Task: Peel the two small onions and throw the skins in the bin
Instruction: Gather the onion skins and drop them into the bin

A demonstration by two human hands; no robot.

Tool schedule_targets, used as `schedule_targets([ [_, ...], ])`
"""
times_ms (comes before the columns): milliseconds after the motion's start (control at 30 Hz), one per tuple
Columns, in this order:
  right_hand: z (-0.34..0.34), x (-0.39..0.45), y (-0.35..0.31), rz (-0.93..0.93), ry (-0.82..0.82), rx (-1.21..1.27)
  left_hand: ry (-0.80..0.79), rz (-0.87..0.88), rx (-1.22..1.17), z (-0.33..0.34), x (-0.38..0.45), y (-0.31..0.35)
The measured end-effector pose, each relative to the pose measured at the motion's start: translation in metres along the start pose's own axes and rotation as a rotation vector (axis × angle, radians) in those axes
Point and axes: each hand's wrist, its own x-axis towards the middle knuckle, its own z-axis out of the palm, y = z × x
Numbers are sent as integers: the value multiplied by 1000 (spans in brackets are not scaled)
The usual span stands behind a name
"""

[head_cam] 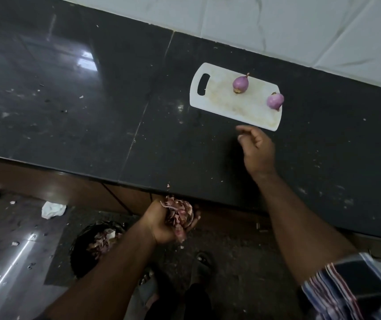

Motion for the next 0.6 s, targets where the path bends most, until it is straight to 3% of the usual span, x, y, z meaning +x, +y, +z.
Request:
schedule_targets([
  [67,3,14,11,-13,-13,-214,26,11,14,-4,3,3],
  [167,27,4,6,-78,-208,-466,31,-2,2,-9,5,6],
  [300,54,-55,-22,-216,-366,-397,1,16,1,-3,2,5],
  [433,62,-110,-60,-290,-656,-87,-97,14,71,6,-10,6],
  [500,49,-90,-58,-287,-545,-46,-47,27,39,2,-12,10],
  [600,28,-24,-34,-196,-308,-240,54,46,-21,-7,-11,15],
])
